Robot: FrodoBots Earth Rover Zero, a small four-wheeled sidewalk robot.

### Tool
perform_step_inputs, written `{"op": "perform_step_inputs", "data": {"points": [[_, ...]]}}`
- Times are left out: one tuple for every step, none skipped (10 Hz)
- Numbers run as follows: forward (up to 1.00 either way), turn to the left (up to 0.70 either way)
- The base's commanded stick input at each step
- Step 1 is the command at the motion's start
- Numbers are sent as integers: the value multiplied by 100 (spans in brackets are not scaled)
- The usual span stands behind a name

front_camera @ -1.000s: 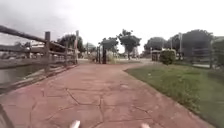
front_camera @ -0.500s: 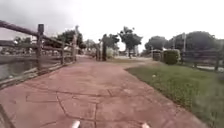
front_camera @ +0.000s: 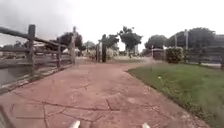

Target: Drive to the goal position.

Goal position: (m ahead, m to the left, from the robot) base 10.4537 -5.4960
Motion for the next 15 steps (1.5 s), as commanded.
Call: {"op": "perform_step_inputs", "data": {"points": [[70, 0], [70, 0], [70, 0], [70, 0], [70, 0], [70, 0], [70, 0], [70, 0], [70, 0], [70, 0], [70, 0], [70, 0], [70, 0], [70, 0], [70, 0]]}}
